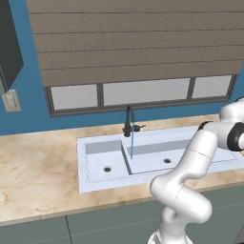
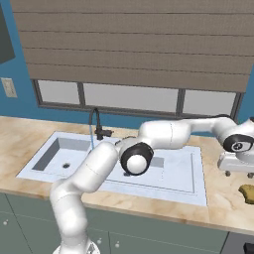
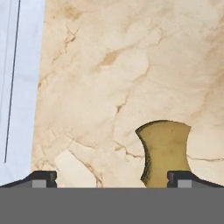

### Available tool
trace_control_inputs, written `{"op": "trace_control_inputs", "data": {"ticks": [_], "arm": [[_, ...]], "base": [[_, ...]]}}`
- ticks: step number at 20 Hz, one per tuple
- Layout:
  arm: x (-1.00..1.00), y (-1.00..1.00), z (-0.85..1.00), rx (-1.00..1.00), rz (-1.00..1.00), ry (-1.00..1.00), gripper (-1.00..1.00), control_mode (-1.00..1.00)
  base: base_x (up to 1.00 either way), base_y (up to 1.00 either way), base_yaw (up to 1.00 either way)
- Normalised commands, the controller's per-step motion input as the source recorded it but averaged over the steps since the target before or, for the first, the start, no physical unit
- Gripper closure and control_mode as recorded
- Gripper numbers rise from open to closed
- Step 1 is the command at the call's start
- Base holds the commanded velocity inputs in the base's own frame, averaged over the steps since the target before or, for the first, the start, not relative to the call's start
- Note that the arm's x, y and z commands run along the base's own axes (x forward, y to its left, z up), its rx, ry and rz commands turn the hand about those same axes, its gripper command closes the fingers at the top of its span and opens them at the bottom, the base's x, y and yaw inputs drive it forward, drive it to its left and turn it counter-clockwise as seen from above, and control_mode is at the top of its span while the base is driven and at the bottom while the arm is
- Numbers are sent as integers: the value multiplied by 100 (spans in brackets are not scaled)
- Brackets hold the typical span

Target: Soak the sponge with water for a few seconds and then drop it inside the sink.

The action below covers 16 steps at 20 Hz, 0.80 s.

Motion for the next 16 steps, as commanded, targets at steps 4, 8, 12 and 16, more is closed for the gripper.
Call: {"op": "trace_control_inputs", "data": {"ticks": [4, 8, 12, 16], "arm": [[0, -13, -31, 9, 0, 0, -100, -100], [0, -7, -27, 10, 0, 0, -100, -100], [0, -10, -13, 6, 0, -1, -100, -100], [5, -16, -24, 2, 0, -4, -100, -100]], "base": [[0, 0, 0], [0, 0, 0], [0, 0, 0], [0, 0, 0]]}}
